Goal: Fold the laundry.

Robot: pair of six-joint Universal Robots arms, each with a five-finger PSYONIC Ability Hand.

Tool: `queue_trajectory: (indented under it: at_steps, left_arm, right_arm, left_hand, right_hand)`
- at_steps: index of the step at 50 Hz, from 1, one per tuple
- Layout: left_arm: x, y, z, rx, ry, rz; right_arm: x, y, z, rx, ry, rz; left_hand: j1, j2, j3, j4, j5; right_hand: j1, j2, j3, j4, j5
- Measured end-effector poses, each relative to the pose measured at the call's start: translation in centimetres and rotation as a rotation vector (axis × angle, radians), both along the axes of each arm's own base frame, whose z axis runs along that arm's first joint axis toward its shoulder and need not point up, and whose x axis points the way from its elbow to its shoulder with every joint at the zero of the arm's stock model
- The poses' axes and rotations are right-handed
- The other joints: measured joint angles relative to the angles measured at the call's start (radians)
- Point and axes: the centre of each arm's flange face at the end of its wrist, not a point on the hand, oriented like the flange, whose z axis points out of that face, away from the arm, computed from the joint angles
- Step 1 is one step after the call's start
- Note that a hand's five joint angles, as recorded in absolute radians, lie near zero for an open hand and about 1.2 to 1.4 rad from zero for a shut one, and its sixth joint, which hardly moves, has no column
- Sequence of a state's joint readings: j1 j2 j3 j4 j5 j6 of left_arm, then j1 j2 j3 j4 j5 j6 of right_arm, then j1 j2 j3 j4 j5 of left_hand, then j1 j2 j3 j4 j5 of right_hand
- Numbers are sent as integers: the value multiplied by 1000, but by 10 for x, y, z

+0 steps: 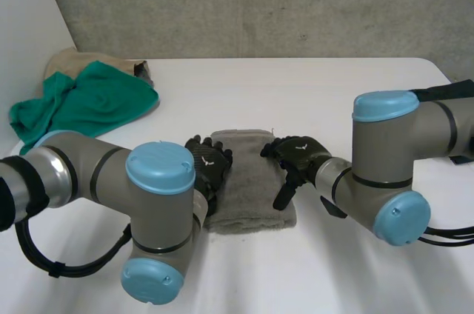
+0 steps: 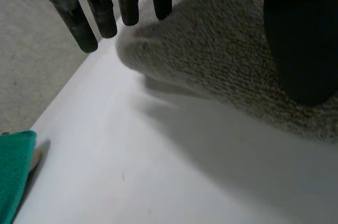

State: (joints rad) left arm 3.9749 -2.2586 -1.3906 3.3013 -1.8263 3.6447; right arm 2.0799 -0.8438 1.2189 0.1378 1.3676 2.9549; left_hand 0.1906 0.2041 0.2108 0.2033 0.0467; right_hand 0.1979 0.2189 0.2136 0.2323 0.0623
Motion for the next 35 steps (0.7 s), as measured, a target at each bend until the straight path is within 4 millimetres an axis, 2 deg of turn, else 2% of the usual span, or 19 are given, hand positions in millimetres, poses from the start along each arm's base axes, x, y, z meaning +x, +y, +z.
queue_trajectory:
  at_steps: [8, 13, 15, 17, 18, 20, 21, 22, 23, 24, 25, 27, 29, 30, 35]
  left_arm:
    - [-2, 0, -9, 7, -28, -18]
    - [-5, -2, 3, -17, -1, -27]
    - [-8, -3, 20, -50, 35, -35]
    - [-9, -4, 39, -84, 72, -45]
    - [-9, -4, 58, -116, 108, -59]
    - [-9, -5, 72, -141, 135, -70]
    - [-7, -4, 94, -180, 178, -93]
    - [-6, -4, 105, -197, 199, -108]
    - [-6, -4, 105, -197, 199, -108]
    - [-2, -3, 130, -232, 247, -149]
    - [1, -2, 140, -242, 268, -172]
    - [6, 0, 158, -249, 308, -227]
    - [8, 1, 165, -239, 324, -257]
    - [11, 2, 170, -215, 340, -290]
    - [19, 2, 173, -117, 377, -352]
  right_arm:
    - [-3, -5, -8, -54, 95, -2]
    - [-6, -6, 15, -122, 89, -13]
    - [-8, -5, 32, -157, 60, -26]
    - [-10, -4, 39, -174, 41, -34]
    - [-12, -2, 50, -204, 7, -51]
    - [-14, 0, 56, -222, -13, -62]
    - [-17, 4, 64, -255, -42, -77]
    - [-18, 6, 66, -266, -51, -82]
    - [-18, 6, 66, -266, -51, -82]
    - [-22, 15, 72, -304, -76, -93]
    - [-24, 21, 73, -326, -88, -96]
    - [-28, 34, 71, -356, -101, -91]
    - [-28, 45, 65, -370, -105, -77]
    - [-26, 56, 57, -384, -111, -53]
    - [-14, 88, 29, -401, -114, 34]
  left_hand:
    - [-5, 0, 0, 0, 0]
    - [-5, 0, 0, 0, 0]
    - [-5, 0, 0, 0, 0]
    - [-5, 0, 0, 0, -1]
    - [-5, 0, 0, 0, -2]
    - [-5, 0, 0, 0, -2]
    - [-5, 0, 0, 0, -2]
    - [-5, 0, 0, 0, -2]
    - [-5, 0, 0, 0, -2]
    - [-5, 0, 0, 0, -2]
    - [-5, 0, 0, 0, -2]
    - [-5, 0, 0, 0, -2]
    - [-5, 0, 0, 0, -2]
    - [-5, 0, 0, 0, -2]
    - [-5, 0, 0, 0, -2]
  right_hand:
    - [-37, 0, 0, 0, 0]
    - [-39, 0, 0, 0, -5]
    - [-39, 0, 0, 0, -5]
    - [-39, 0, 0, 0, -5]
    - [-39, 0, 0, 0, -5]
    - [-39, 0, 0, 0, -5]
    - [-39, 0, 0, 0, -5]
    - [-39, 0, 0, 0, -5]
    - [-39, 0, 0, 0, -5]
    - [-39, 0, 0, 0, -5]
    - [-39, 0, 0, 0, -5]
    - [-39, 0, 0, 0, -5]
    - [-39, 0, -1, 0, -5]
    - [-39, 0, -1, 0, -5]
    - [-39, 0, -1, 0, -5]
